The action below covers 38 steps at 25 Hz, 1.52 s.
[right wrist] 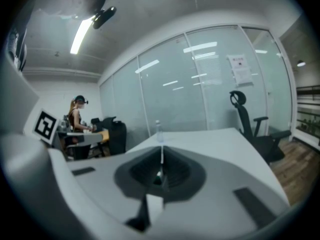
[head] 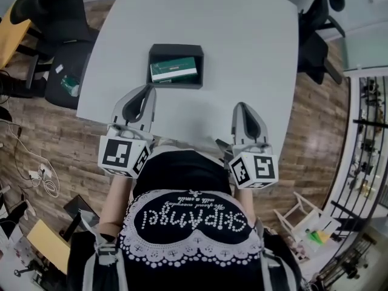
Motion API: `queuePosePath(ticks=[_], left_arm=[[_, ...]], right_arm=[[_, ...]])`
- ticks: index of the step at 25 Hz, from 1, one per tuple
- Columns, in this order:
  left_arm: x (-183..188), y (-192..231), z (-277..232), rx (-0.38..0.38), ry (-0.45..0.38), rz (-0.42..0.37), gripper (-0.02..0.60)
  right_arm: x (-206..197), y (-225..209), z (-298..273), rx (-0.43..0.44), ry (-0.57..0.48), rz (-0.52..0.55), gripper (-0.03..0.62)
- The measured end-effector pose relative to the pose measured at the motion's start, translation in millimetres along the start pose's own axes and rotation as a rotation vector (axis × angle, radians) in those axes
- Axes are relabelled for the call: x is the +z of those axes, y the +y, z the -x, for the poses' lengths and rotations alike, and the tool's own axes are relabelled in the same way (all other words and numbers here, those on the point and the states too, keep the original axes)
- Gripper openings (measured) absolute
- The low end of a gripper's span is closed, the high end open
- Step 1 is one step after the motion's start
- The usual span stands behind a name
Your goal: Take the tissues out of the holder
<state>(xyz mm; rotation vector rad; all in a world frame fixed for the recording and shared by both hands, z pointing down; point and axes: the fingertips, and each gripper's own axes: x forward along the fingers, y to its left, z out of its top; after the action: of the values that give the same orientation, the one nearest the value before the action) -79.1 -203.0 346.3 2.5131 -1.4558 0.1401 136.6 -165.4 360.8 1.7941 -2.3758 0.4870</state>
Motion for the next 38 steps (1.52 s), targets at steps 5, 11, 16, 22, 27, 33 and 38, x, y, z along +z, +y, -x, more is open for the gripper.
queuePosePath(ticks=[5, 11, 16, 22, 27, 33, 38], left_arm=[[-1, -1, -10, -0.003, 0.006, -0.009, 0.032], [2, 0, -20, -0.002, 0.010, -0.010, 0.032], [-1, 6, -28, -0.002, 0.026, -0.020, 0.032], [-12, 12, -52, -0.037, 0.097, -0.051, 0.106], [-33, 2, -79, -0.148, 0.200, -0.131, 0.215], [-67, -4, -106, -0.259, 0.341, -0.261, 0.274], [-101, -5, -132, -0.360, 0.457, -0.273, 0.319]], right_arm=[[1, -10, -6, -0.003, -0.001, -0.003, 0.034], [2, -13, -14, 0.003, 0.009, -0.006, 0.032], [1, -15, -20, 0.000, 0.011, -0.014, 0.034], [0, -24, -23, -0.029, 0.027, -0.028, 0.033], [-2, -30, -25, -0.054, 0.036, -0.038, 0.034], [-7, -33, -25, -0.078, 0.050, -0.054, 0.032], [-12, -37, -28, -0.096, 0.068, -0.064, 0.034]])
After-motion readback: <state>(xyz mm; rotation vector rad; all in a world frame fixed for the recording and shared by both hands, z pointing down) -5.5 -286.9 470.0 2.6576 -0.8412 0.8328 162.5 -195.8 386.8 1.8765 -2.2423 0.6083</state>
